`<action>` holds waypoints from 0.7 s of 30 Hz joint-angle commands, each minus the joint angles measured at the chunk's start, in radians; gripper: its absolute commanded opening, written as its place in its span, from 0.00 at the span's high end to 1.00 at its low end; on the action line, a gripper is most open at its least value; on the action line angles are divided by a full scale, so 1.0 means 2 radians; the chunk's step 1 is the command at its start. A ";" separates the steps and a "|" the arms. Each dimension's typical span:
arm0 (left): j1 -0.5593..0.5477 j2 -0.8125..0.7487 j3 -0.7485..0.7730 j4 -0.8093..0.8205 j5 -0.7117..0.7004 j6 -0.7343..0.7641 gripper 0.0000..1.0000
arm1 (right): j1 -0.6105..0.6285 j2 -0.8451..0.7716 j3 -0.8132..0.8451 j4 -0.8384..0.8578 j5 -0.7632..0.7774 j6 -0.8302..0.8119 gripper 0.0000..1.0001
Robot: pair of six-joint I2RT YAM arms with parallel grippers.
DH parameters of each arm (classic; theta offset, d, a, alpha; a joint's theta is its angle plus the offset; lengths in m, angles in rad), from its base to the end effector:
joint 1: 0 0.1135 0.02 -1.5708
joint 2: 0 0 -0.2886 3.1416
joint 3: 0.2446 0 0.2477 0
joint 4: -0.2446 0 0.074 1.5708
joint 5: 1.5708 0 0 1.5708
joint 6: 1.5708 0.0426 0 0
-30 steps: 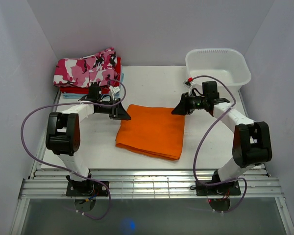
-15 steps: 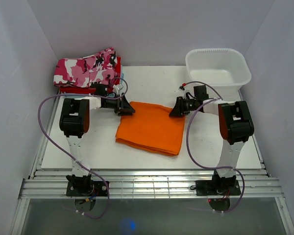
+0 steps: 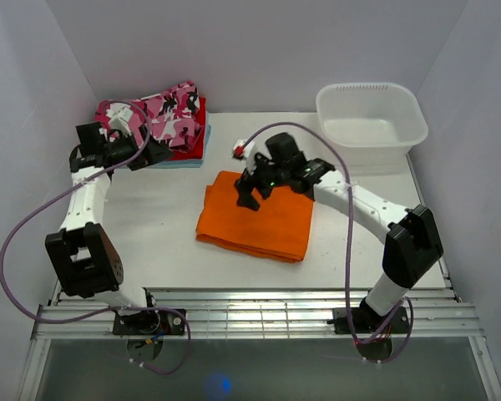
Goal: Fold and stack the trousers
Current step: Fold the trousers, then neatly place the folded trousers to the corner
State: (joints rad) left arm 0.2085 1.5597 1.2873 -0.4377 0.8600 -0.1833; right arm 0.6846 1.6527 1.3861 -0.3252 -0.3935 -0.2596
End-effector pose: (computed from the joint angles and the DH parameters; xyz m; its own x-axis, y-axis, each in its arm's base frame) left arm 0.3409 0.0391 0.3288 -0.7050 -0.2707 -0.6555 0.3038 0.7200 -0.6240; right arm 0.2882 0.2563 0.3325 -0.2045 -0.4729 -0.8570 -0.9136 0.4065 -0.0063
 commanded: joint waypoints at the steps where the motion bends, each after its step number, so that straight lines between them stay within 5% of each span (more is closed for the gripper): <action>1: 0.022 -0.059 -0.028 -0.036 -0.022 -0.004 0.02 | 0.075 0.029 0.003 -0.045 0.108 -0.049 0.09; 5: 0.077 -0.129 -0.091 0.029 -0.030 -0.052 0.02 | 0.160 0.085 0.054 -0.050 0.154 -0.049 0.09; 8: 0.084 -0.139 -0.090 0.000 -0.063 -0.031 0.02 | 0.193 0.136 0.096 -0.051 0.186 -0.045 0.09; 16: 0.084 -0.115 -0.104 -0.044 -0.081 -0.032 0.02 | 0.216 0.245 0.125 -0.047 0.237 -0.050 0.13; 20: 0.084 -0.129 -0.141 -0.016 -0.083 -0.052 0.02 | 0.214 0.272 0.105 -0.024 0.280 -0.057 0.40; 21: 0.084 -0.129 -0.147 -0.011 -0.080 -0.054 0.02 | 0.213 0.278 0.098 -0.012 0.286 -0.057 0.54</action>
State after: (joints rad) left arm 0.3771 1.3457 1.0267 -0.4873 0.7090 -0.2604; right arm 1.1191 2.1544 1.6131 -0.3813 0.0879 -0.3664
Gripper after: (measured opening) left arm 0.979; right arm 0.557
